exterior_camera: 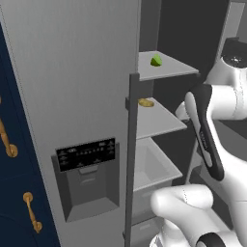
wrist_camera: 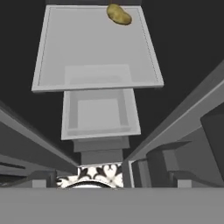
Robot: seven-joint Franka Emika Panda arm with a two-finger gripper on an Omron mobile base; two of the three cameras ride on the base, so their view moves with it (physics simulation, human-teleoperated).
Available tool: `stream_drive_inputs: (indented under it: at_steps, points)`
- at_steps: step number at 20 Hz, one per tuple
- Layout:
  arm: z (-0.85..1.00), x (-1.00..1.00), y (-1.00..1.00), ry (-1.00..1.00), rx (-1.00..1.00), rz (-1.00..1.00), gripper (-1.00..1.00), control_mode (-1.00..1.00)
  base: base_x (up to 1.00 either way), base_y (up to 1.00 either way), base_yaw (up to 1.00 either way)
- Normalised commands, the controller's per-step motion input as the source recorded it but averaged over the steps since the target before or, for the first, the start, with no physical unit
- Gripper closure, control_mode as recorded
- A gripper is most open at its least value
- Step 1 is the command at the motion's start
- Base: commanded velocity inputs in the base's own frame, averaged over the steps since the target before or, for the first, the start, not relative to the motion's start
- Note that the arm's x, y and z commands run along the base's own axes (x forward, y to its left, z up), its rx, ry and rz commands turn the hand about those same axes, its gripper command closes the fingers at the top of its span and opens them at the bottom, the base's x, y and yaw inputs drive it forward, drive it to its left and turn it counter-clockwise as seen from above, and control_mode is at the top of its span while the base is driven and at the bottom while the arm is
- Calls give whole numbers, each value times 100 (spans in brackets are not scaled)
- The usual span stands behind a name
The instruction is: Grab a lemon wedge from the fridge and one ice cube from the ice bowl, and put them in the glass of lemonade.
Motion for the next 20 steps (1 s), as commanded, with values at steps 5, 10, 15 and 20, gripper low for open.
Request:
stream_drive_inputs:
  at_steps: [5,10,15,20]
  points:
    - [21,-3,7,-19,0,7,-100,-100,0,0,0]
    - [78,0,28,-18,0,6,-100,-100,0,0,0]
    - [100,18,12,-13,1,7,-100,-100,0,0,0]
    - [47,87,7,-3,2,6,-100,-100,0,0,0]
